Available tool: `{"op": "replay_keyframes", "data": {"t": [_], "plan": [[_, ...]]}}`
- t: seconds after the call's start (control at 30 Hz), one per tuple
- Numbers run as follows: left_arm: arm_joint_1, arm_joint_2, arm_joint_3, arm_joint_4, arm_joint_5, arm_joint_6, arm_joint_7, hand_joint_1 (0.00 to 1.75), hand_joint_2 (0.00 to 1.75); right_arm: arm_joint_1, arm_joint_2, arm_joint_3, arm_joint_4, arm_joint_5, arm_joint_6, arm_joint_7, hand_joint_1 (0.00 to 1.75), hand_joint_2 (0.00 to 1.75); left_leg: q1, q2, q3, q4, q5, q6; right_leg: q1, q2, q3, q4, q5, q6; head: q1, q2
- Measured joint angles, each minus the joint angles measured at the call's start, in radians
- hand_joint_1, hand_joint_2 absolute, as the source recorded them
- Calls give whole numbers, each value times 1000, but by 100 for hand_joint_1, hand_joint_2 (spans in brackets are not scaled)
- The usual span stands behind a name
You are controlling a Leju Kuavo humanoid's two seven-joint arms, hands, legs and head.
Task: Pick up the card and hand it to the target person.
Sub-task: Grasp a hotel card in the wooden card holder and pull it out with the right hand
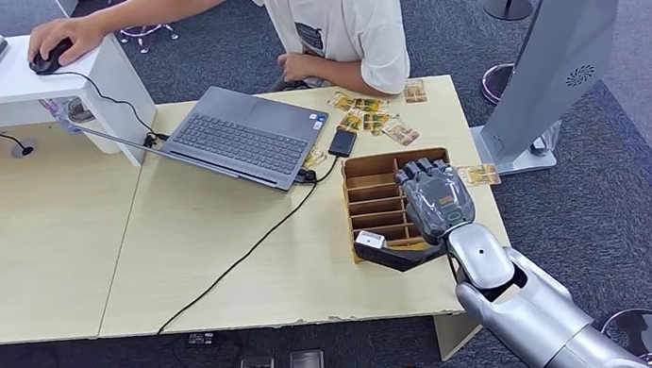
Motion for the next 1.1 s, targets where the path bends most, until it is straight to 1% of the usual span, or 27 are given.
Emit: {"op": "replay_keyframes", "data": {"t": [0.37,0.77,1.1], "plan": [[0,0,0,0,0,1,2,0,175,-15,11,8,24,60,2,16,73,175,0,0,0,0,0,0,0,0,0,0,0,0,0,0],[0,0,0,0,0,1,2,0,175,-16,11,8,30,74,14,21,66,175,0,0,0,0,0,0,0,0,0,0,0,0,0,0],[1,0,1,0,-6,1,2,0,175,-16,-12,6,29,68,35,34,62,175,0,0,0,0,0,0,0,0,0,0,0,0,1,0]]}}
